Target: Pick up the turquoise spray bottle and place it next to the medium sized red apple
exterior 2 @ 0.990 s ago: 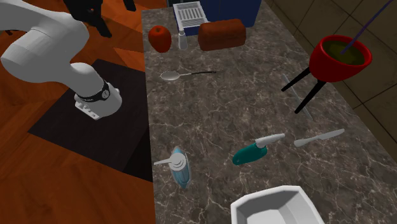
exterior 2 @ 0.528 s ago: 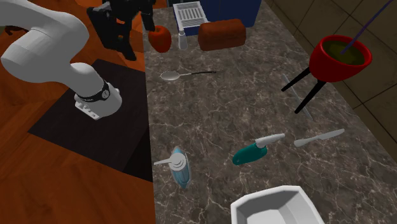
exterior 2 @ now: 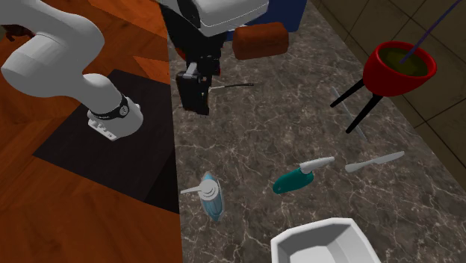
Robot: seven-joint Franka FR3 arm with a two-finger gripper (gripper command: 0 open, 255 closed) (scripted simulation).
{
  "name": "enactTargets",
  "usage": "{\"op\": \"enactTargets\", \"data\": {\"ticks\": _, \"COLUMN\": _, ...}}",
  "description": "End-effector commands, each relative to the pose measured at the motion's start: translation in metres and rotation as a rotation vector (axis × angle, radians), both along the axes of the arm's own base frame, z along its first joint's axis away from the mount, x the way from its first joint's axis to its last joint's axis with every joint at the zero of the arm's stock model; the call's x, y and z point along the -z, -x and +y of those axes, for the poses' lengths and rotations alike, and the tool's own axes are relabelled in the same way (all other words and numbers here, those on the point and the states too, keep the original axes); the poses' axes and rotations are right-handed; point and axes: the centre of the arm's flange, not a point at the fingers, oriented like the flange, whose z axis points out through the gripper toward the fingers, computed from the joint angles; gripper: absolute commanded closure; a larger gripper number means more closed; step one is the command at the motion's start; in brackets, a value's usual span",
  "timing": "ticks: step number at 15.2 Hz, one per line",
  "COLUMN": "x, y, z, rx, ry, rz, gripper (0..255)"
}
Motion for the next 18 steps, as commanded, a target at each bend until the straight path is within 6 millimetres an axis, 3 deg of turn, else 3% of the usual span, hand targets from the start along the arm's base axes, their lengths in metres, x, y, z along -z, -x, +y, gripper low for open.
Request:
{"op": "enactTargets", "data": {"ticks": 1, "x": 0.012, "y": -0.024, "z": -0.003, "rx": -0.029, "ry": 0.002, "rz": -0.002, "gripper": 0}}
{"op": "enactTargets", "data": {"ticks": 18, "x": 0.096, "y": -0.226, "z": -0.021, "rx": -0.259, "ry": 0.015, "rz": -0.008, "gripper": 0}}
